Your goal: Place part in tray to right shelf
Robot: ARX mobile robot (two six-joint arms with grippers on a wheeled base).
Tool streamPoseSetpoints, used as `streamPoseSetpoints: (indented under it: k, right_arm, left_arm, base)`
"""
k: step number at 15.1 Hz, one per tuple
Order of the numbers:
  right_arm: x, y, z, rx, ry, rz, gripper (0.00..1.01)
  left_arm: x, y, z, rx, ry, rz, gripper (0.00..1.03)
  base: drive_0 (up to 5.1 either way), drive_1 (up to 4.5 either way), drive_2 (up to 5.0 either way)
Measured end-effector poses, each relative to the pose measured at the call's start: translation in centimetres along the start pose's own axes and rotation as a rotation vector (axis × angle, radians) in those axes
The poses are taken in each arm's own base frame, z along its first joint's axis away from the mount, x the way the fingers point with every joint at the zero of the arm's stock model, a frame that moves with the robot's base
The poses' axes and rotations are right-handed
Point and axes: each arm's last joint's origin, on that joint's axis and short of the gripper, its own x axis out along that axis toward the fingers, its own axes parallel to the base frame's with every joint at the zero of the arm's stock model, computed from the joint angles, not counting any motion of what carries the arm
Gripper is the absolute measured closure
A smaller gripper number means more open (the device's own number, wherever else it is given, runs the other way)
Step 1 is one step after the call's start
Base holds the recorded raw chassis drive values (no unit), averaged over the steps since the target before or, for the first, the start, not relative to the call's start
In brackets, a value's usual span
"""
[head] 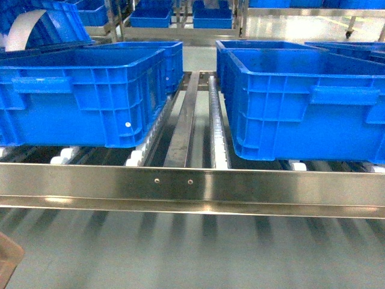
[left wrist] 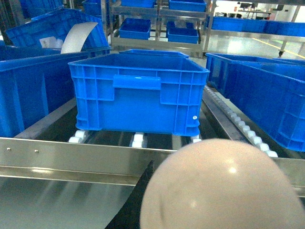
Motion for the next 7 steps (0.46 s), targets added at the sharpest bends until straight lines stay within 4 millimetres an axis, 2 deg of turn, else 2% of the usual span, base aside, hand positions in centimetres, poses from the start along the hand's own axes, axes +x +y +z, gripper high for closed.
streamPoseSetpoints:
  k: [7]
  right_arm:
    - [0.0,0.0,0.0,0.0,0.0,0.0,0.03]
  left_arm:
    - [0.0,0.0,0.0,0.0,0.0,0.0,0.9]
  base:
    - [0.0,0.0,0.0]
